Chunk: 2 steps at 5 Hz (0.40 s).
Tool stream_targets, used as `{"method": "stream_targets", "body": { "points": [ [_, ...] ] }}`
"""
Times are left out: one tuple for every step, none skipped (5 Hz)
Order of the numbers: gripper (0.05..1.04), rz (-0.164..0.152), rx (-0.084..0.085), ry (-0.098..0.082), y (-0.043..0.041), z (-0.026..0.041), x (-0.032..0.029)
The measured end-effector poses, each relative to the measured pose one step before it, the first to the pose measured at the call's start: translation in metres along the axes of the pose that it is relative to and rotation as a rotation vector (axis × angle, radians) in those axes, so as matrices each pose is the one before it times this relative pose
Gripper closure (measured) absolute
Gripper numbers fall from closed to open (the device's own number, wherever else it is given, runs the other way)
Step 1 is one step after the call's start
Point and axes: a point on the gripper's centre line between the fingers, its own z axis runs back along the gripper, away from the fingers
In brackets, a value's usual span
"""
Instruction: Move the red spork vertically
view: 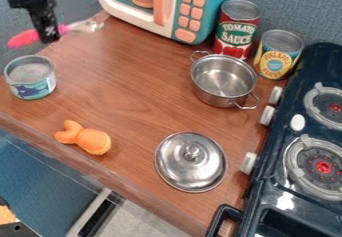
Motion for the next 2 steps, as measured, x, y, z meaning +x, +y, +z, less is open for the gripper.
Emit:
{"method": "stream_targets", "body": {
  "points": [
    [0.706,0.2506,0.0443,-0.0021,-0.00629,-0.01655,-0.00099],
    [0.706,0.1964,0.0426,-0.0126,-0.00993,-0.00868,-0.00878]
  ]
}}
